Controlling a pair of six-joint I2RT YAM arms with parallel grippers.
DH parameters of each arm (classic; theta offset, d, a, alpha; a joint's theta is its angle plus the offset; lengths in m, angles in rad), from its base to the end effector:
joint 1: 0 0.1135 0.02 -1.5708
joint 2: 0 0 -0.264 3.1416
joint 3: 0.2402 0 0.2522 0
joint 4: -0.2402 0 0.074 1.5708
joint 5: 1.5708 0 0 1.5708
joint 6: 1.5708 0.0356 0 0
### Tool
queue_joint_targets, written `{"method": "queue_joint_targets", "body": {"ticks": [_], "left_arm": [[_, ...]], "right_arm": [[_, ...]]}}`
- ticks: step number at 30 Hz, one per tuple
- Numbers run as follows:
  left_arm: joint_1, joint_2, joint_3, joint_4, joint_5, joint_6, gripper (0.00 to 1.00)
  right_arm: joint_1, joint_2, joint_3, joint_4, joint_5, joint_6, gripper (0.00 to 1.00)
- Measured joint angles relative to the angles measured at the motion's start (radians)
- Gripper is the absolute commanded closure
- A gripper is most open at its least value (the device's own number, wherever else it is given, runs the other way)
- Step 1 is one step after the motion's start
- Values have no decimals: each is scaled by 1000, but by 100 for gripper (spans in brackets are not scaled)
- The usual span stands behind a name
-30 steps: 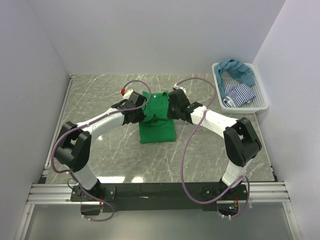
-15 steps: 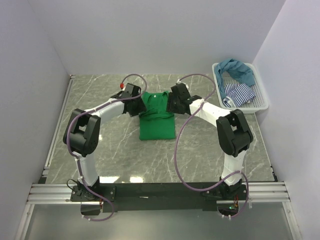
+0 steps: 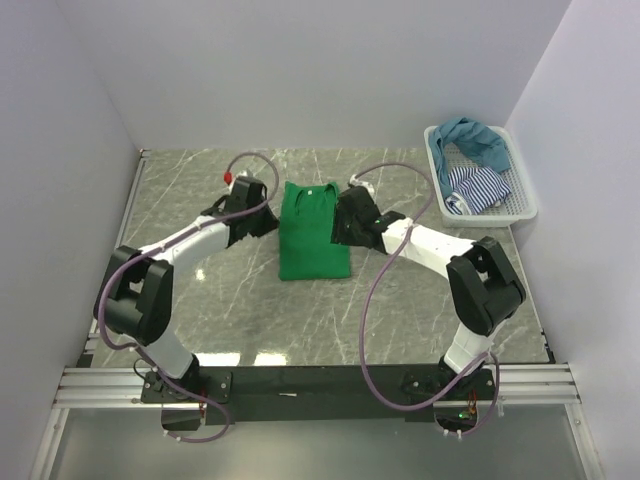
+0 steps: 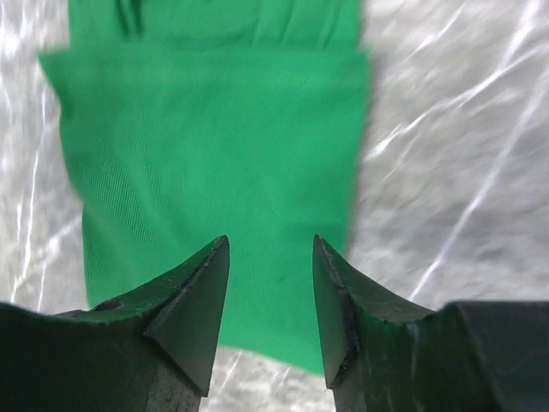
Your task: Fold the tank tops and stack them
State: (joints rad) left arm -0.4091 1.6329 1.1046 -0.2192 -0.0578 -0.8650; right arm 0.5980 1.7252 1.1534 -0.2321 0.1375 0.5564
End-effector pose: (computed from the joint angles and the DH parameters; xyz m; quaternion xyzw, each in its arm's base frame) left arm 0.3298 -0.1407 0.2309 -0.2183 0.8898 -0.2166 0.3373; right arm 0.3126 0.2070 0.2136 0.0065 0.9255 0.1503 0.3475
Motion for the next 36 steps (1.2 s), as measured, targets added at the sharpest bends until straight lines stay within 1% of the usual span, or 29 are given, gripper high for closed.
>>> {"method": "queue_joint_targets", "body": {"ticks": [3,4,5,7,10,14,16,19,23,30,34,35,36], "left_arm": [[-32,-10,-104,28,12,-23,78],[-50,-19,-144,26,12,-35,71],[-71,-32,-183,29,8,-45,66],[-108,-72,-253,27,1,-68,61],[-152,-154,-343,32,0,-97,56],[-157,-214,-400,60,-11,-122,50],[-157,-217,-417,79,-16,-129,47],[-158,-217,-457,114,-16,-146,45],[-158,-216,-481,138,-17,-163,48],[-158,-205,-523,247,-19,-230,55],[-158,-174,-528,288,-18,-258,63],[-158,-167,-529,297,-18,-264,65],[-158,-161,-528,306,-18,-267,73]], "right_arm": [[31,0,-18,-2,12,8,50],[36,-3,-32,6,16,13,49],[39,-11,-54,10,20,19,49],[43,-38,-111,12,25,28,48],[44,-80,-196,10,34,40,47],[50,-111,-270,16,33,56,45],[56,-123,-299,29,31,67,44],[61,-139,-329,51,23,90,44],[61,-170,-366,89,7,129,43],[61,-188,-434,184,-36,217,44],[61,-182,-448,231,-50,257,49],[61,-180,-452,243,-51,264,53],[61,-180,-456,251,-51,269,56]]}}
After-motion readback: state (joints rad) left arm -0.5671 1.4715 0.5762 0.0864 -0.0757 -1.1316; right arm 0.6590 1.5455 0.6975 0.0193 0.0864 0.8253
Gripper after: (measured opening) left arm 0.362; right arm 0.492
